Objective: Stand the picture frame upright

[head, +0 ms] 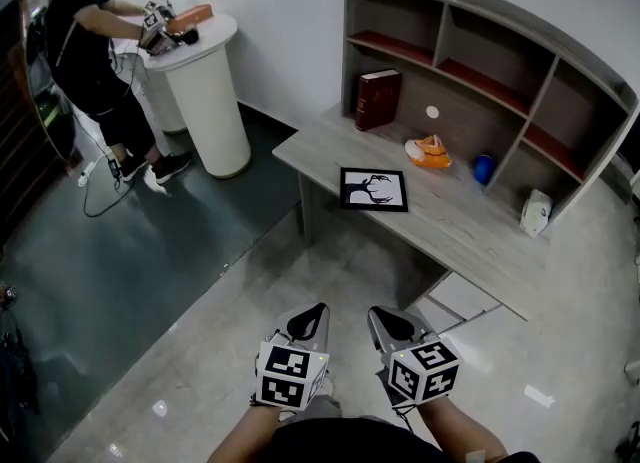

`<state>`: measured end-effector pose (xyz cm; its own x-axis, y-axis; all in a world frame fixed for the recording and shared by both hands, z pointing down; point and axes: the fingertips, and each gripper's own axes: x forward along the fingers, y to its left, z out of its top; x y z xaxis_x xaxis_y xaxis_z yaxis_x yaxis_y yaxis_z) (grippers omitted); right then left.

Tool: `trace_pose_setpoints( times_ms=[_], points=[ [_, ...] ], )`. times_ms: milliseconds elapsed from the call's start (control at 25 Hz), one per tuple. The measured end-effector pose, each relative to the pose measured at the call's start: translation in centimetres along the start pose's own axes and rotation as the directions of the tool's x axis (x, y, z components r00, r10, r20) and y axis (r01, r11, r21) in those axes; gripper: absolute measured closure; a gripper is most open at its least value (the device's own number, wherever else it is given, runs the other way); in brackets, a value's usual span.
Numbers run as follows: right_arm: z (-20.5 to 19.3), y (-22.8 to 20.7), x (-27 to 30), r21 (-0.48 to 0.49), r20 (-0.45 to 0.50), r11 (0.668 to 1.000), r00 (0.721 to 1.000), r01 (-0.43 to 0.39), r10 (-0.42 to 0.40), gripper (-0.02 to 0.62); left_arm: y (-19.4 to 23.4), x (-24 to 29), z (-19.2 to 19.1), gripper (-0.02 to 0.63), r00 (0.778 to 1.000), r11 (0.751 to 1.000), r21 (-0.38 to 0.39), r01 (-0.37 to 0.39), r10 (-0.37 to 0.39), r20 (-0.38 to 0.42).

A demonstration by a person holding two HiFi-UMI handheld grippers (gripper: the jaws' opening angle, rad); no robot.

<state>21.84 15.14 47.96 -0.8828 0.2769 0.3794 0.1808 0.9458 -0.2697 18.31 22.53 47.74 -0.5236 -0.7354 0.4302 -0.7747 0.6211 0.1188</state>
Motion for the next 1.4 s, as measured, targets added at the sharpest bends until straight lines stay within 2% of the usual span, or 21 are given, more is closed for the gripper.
trace_pose_setpoints(
  times_ms=[480,680,960,1400],
  points=[
    [1.1,1.4,5.1,0.013,-0.011,0.999,0.999,0.040,-0.039,0.597,4.4,0.6,0.6,0.611,0.998,0.998,0.006,0.058,-0.058,-0.003],
    [0.9,0.7,5.7,0.025,-0.031,0.998,0.998,0.061,-0.060,0.597,5.4,1.6,0.5,0.611,0.998,0.998,0.032,0.052,-0.052,-0.020],
    [1.9,-1.4,7.4,0.037,-0.030,0.996,0.996,0.084,-0.083,0.597,6.9,3.9,0.8,0.611,0.998,0.998,0.040,0.052,-0.051,-0.031],
    [4.9,-6.6,11.5,0.044,-0.028,0.996,0.996,0.083,-0.082,0.597,7.9,10.8,4.2,0.611,0.996,0.994,0.076,0.083,-0.080,-0.037]
  ],
)
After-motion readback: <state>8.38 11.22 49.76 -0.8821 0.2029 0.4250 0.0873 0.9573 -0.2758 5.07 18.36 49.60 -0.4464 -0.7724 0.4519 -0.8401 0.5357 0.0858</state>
